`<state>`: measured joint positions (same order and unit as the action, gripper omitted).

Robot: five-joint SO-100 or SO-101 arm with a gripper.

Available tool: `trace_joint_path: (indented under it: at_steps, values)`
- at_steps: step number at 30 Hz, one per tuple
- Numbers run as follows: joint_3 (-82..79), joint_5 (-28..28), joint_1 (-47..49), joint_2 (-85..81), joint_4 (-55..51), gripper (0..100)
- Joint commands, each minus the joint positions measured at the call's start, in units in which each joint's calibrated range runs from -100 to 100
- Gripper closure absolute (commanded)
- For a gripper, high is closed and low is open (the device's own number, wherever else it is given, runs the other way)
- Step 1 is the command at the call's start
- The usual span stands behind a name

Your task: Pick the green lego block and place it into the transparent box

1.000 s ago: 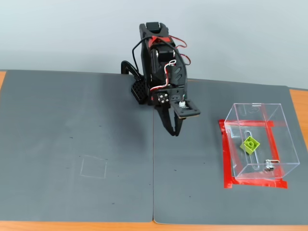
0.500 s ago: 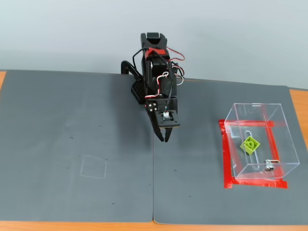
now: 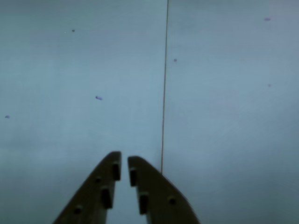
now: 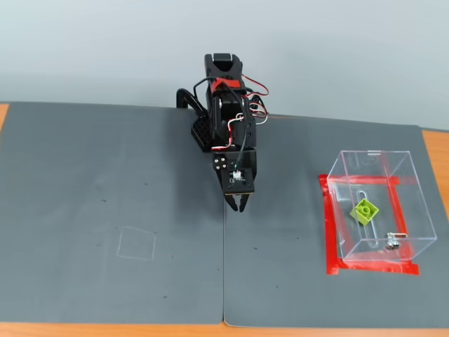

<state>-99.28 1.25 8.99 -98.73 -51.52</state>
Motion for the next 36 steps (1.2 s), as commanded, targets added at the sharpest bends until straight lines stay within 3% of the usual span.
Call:
trace_joint_path:
  at_steps: [1, 36]
  values:
    - [-0.4, -0.2, -0.8, -0.9, 0.0, 98]
    - [-0.4, -1.1, -1.2, -0.7, 0.5, 98]
